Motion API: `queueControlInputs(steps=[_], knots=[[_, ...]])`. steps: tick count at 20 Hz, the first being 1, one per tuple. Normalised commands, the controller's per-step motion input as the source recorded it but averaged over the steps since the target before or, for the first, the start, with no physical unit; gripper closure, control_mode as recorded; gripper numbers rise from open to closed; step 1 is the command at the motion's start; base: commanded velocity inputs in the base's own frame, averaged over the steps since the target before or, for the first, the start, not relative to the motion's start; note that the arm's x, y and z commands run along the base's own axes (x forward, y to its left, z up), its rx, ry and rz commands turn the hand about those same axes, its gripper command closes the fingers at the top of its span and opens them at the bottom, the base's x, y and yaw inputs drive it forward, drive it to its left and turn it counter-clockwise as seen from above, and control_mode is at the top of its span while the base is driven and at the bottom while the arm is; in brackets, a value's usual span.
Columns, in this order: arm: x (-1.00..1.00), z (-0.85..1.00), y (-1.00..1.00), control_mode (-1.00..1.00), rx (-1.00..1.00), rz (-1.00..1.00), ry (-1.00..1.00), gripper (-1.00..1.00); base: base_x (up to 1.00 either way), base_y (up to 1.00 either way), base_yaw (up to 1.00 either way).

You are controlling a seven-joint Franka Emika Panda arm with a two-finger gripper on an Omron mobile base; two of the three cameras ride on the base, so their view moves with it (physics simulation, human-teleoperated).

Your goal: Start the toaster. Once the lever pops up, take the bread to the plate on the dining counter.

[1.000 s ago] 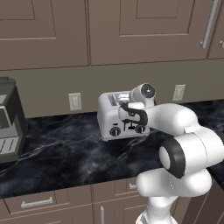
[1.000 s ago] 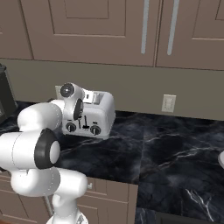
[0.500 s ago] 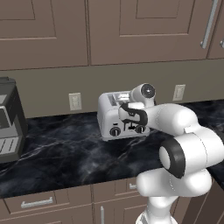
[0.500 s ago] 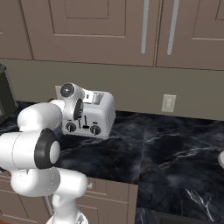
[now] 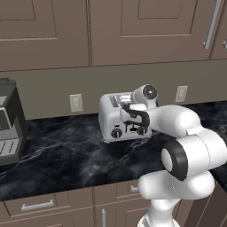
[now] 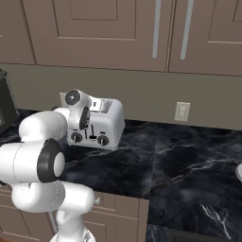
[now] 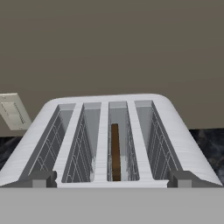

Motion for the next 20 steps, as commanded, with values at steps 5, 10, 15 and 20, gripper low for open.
queueControlInputs(steps=[5, 10, 15, 20], knots=[[0.0, 0.0, 0.0, -1.0, 0.0, 0.0, 0.0, -1.0, 0.0, 0.0, 0.0], [0.0, 0.0, 0.0, -1.0, 0.0, 0.0, 0.0, -1.0, 0.0, 0.0, 0.0], [0.0, 0.0, 0.0, -1.0, 0.0, 0.0, 0.0, -1.0, 0.0, 0.0, 0.0], [0.0, 0.0, 0.0, -1.0, 0.0, 0.0, 0.0, -1.0, 0.0, 0.0, 0.0]])
